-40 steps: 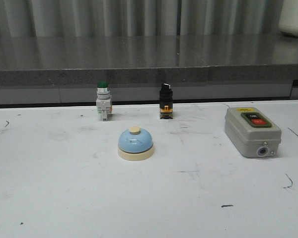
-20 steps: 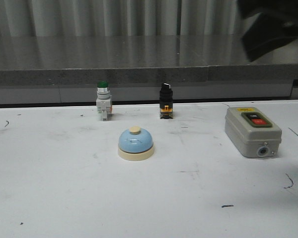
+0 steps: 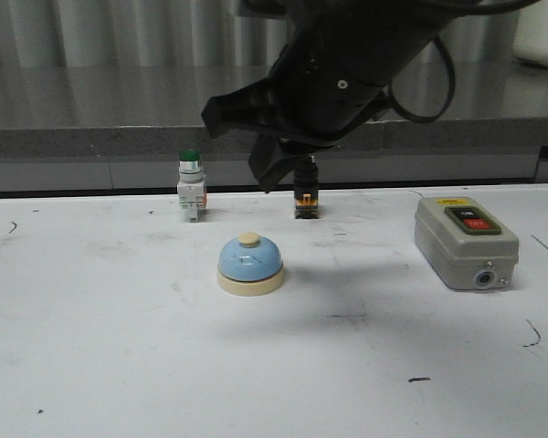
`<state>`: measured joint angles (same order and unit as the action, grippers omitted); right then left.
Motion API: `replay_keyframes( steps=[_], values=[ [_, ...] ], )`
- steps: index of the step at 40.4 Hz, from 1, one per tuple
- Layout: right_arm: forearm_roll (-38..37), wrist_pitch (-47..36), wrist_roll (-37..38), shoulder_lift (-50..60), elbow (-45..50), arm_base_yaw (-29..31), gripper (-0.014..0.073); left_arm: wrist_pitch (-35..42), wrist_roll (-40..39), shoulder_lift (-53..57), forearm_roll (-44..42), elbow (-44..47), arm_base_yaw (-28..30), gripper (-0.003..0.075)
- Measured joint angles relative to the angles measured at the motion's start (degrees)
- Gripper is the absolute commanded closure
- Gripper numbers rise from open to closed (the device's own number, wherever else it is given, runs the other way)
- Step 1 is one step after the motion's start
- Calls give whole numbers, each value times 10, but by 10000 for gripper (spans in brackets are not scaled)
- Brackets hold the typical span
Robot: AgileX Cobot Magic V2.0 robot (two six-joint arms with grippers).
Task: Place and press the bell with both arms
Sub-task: 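Move the right gripper over the bell and lower it, then press the bell's cream button down with the right gripper tips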
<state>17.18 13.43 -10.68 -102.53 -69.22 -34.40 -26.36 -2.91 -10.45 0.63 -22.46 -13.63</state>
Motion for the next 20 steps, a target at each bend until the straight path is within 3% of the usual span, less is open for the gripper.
replay_keyframes(
  steps=[20],
  values=[
    [1,25,0,-88,-49,-5,652,0,0,0,0,0,0,740]
  ],
)
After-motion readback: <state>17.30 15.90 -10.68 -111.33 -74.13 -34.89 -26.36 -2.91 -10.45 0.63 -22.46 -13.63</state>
